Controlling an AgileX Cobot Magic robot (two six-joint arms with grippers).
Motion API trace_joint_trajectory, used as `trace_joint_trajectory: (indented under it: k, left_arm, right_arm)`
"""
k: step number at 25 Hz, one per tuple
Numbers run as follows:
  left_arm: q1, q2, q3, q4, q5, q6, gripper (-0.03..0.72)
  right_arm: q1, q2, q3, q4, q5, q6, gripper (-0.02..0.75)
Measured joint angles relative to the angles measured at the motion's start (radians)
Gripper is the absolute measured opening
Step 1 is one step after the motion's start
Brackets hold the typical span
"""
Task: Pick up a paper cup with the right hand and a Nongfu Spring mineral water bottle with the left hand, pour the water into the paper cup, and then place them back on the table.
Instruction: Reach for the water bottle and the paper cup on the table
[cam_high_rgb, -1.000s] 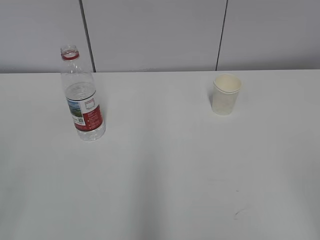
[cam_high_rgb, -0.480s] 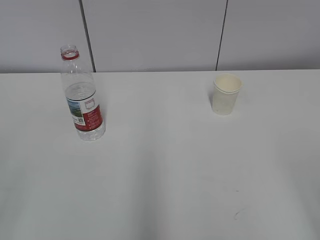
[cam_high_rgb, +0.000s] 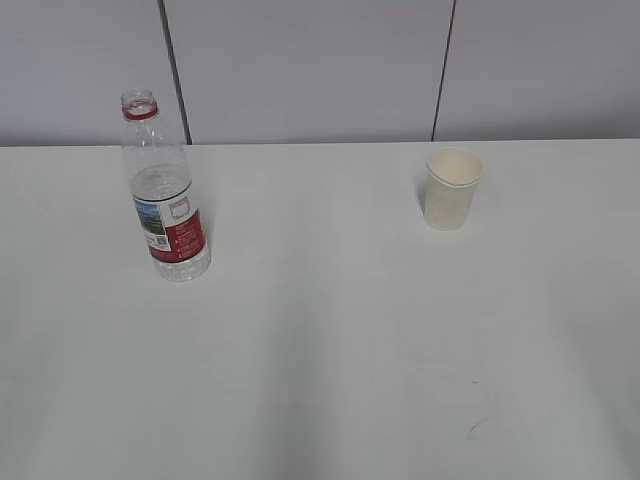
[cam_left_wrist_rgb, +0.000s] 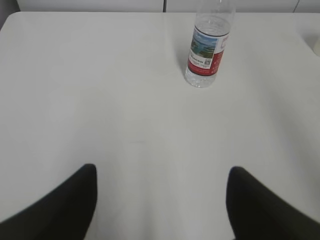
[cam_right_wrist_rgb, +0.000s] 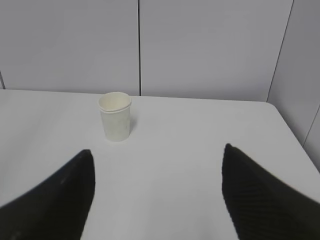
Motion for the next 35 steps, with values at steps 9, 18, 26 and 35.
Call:
trace_joint_trajectory:
  k: [9, 18, 26, 35]
  left_arm:
    - [0.0, 0.0, -0.02, 0.007, -0.146, 0.033, 0.495]
    - [-0.003, 0.032, 0.17, 0.011, -0.611, 0.037, 0.495]
    - [-0.057, 0.206, 0.22, 0.143, -0.831, 0.037, 0.495]
    - [-0.069, 0.499, 0.275, 0.147, -1.145, 0.037, 0.495]
  right_arm:
    - [0.0, 0.0, 0.041, 0.0, -0.098, 0.0, 0.587]
    - [0.0, 0.027, 0.053, 0.0, -0.197, -0.002, 0.587]
    - [0.0, 0.319, 0.053, -0.004, -0.322, -0.002, 0.587]
    - [0.0, 0.554, 0.053, -0.023, -0.479, -0.002, 0.587]
